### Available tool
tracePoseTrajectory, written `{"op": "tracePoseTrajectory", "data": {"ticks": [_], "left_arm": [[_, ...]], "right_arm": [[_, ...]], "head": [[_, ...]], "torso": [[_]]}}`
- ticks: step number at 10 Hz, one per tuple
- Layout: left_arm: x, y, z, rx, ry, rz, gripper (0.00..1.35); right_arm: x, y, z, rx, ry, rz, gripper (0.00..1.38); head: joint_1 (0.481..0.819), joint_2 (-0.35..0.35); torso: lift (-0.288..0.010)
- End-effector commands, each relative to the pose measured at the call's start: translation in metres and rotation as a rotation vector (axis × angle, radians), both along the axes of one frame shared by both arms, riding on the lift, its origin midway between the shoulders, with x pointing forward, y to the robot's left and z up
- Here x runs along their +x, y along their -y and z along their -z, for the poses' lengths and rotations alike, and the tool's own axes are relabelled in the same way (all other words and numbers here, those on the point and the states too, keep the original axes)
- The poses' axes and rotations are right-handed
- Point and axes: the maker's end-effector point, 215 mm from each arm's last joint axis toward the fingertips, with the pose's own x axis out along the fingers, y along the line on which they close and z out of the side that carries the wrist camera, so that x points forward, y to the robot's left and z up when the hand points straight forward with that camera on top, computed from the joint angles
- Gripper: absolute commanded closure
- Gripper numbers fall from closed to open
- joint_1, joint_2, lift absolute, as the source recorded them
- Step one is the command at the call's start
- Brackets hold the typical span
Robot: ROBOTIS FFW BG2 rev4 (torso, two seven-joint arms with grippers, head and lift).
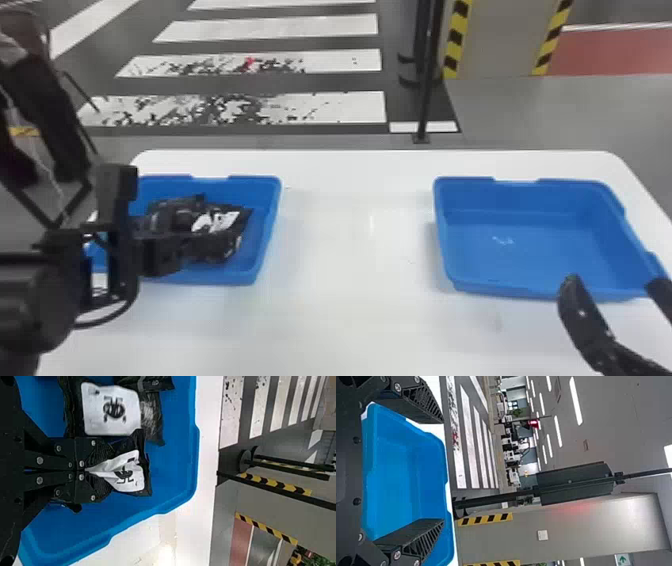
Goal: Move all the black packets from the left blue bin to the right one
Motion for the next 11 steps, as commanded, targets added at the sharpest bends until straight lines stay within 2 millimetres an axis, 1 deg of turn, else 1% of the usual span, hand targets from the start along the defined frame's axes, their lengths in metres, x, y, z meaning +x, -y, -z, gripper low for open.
{"op": "tracePoseTrajectory", "data": {"ticks": [1,2,3,4,5,6,7,8,9,11], "left_arm": [[-0.011,0.015,-0.022,-0.020,0.052,0.033,1.21],[-0.020,0.032,-0.038,-0.044,0.093,0.068,1.21],[-0.031,0.054,-0.055,-0.073,0.136,0.112,1.21],[-0.040,0.076,-0.067,-0.103,0.164,0.159,1.21],[-0.047,0.102,-0.075,-0.143,0.179,0.215,1.21],[-0.056,0.131,-0.080,-0.183,0.181,0.275,1.21],[-0.065,0.157,-0.086,-0.221,0.193,0.329,1.21],[-0.073,0.179,-0.092,-0.252,0.197,0.375,1.21],[-0.079,0.200,-0.095,-0.281,0.196,0.417,1.21],[-0.091,0.233,-0.103,-0.333,0.196,0.488,1.21]], "right_arm": [[0.001,-0.001,-0.005,0.002,0.011,-0.004,0.15],[0.003,-0.006,-0.009,0.018,0.020,-0.016,0.15],[0.005,-0.013,-0.015,0.043,0.039,-0.041,0.15],[0.008,-0.021,-0.020,0.098,0.056,-0.069,0.15],[0.010,-0.032,-0.023,0.190,0.071,-0.084,0.15],[0.014,-0.043,-0.026,0.298,0.092,-0.128,0.15],[0.021,-0.058,-0.029,0.384,0.126,-0.195,0.15],[0.030,-0.072,-0.036,0.432,0.146,-0.243,0.15],[0.037,-0.083,-0.037,0.458,0.134,-0.284,0.15],[0.045,-0.087,-0.051,0.443,0.167,-0.308,0.16]], "head": [[0.695,0.092],[0.695,0.088],[0.695,0.073],[0.695,0.059],[0.695,0.038],[0.695,0.010],[0.695,-0.002],[0.695,-0.020],[0.695,-0.040],[0.695,-0.076]], "torso": [[-0.185],[-0.185],[-0.185],[-0.185],[-0.185],[-0.185],[-0.185],[-0.185],[-0.185],[-0.185]]}}
